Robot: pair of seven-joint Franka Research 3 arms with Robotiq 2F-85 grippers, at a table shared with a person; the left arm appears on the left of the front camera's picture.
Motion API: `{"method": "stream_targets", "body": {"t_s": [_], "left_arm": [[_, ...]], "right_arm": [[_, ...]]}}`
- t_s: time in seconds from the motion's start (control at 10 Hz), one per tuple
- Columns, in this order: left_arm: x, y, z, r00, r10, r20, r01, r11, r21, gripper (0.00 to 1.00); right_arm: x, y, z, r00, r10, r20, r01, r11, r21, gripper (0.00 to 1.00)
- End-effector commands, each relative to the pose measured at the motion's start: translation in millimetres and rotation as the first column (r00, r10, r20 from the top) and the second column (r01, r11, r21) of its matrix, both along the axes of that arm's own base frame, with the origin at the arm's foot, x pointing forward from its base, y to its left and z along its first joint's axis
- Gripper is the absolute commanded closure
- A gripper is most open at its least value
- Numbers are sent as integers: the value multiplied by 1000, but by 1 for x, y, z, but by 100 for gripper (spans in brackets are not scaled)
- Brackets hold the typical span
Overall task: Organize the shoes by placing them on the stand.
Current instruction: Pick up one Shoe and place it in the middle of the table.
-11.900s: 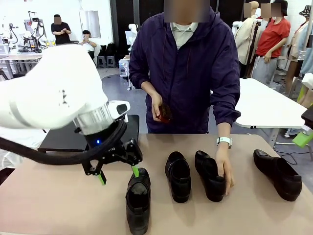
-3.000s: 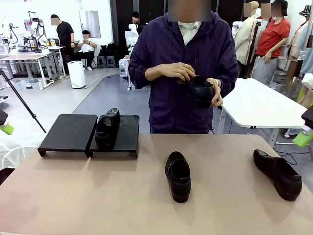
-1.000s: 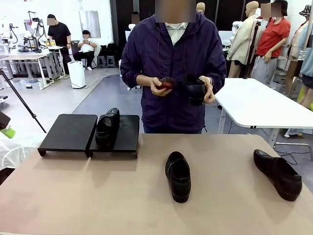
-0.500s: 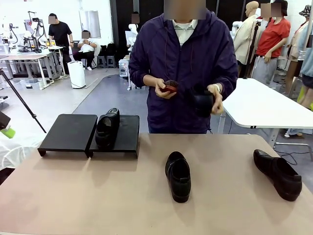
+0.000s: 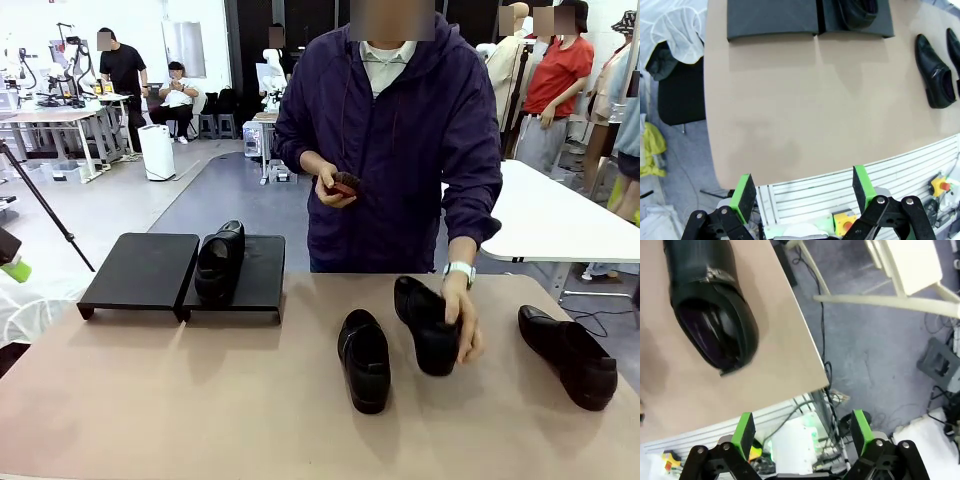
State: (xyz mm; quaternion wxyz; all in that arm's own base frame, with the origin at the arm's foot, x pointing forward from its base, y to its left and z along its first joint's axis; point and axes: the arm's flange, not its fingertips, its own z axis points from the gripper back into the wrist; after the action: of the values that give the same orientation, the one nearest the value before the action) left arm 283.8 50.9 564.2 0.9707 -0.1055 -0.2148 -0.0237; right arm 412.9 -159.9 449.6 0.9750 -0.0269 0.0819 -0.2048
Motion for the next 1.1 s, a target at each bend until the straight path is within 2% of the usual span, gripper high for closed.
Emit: {"method": "stream_targets", "body": {"t_s": [0.0,0.1,0.3,0.4,0.7,1.0], "left_arm": [[-2,2,-1,1000,0,-8,0,1000,13,0],[-2,2,-1,1000,0,-8,0,1000,13,0],[-2,2,-1,1000,0,-8,0,1000,13,0],[-2,2,-1,1000,0,-8,0,1000,13,0],[-2,2,-1,1000,0,-8,0,1000,13,0],[-2,2,-1,1000,0,-8,0,1000,13,0]], "right_arm": [[27,-10,-9,998,-20,58,18,999,40,0],[37,-14,-16,995,-25,92,20,998,55,0],[47,-18,-17,995,-41,86,31,993,116,0],[36,-9,-22,997,-38,63,36,998,46,0],[42,-11,-24,997,-45,67,40,997,68,0],[61,5,-21,998,-58,-16,59,997,43,0]]}}
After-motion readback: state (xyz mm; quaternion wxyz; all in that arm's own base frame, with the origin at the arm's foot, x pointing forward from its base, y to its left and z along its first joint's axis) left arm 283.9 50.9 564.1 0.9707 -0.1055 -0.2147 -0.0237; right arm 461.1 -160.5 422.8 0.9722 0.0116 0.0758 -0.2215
